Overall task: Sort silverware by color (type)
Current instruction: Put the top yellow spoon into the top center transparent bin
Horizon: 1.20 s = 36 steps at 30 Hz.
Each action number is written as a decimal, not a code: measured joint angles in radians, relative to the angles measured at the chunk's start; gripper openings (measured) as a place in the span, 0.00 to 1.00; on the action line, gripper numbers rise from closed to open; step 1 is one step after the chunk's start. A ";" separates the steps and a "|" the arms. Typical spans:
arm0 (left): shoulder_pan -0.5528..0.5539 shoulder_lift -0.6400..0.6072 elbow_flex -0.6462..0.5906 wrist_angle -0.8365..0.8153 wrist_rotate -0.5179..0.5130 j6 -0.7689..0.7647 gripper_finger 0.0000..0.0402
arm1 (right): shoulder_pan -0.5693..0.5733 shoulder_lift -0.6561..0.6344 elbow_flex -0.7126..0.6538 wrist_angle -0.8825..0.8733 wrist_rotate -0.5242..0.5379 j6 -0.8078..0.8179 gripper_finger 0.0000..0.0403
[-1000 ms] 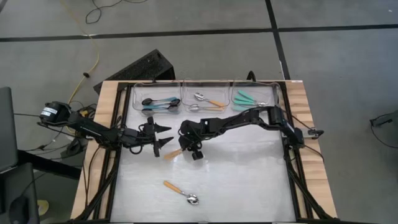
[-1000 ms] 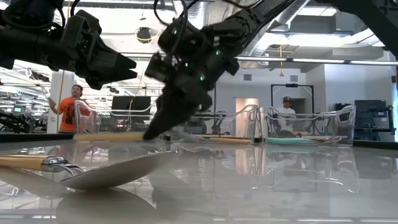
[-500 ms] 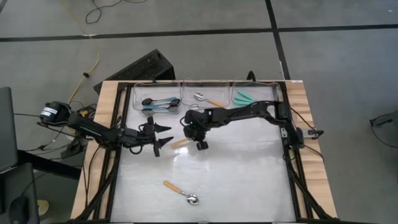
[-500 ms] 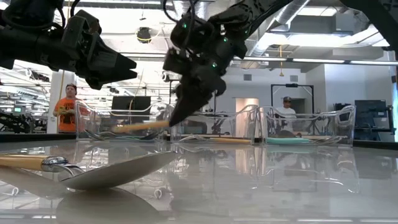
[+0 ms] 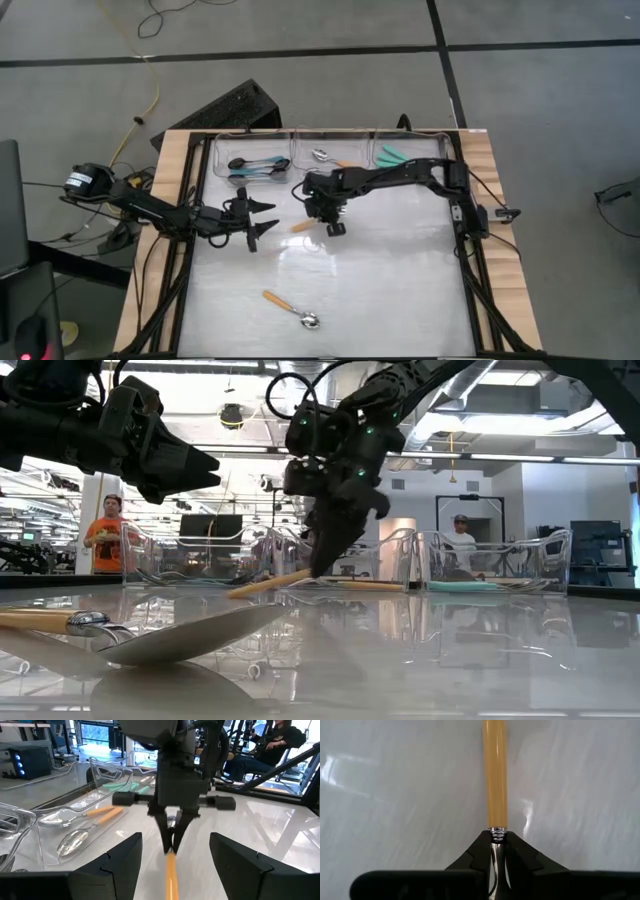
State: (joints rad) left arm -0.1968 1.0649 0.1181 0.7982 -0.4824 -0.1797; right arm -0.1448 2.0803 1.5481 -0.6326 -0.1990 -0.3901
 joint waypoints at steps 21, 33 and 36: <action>0.000 0.000 0.000 0.000 -0.011 0.015 0.54 | -0.050 -0.451 -0.240 0.084 0.048 0.074 0.16; 0.000 0.000 0.000 -0.005 -0.023 0.016 0.54 | -0.093 -0.558 -0.568 0.790 0.146 0.104 0.16; 0.000 0.000 0.000 -0.008 -0.023 0.014 0.54 | -0.131 -0.512 -0.572 0.898 0.176 0.101 0.16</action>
State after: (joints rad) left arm -0.1967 1.0653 0.1179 0.7904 -0.5049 -0.1661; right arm -0.2762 1.5685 0.9757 0.2658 -0.0227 -0.2890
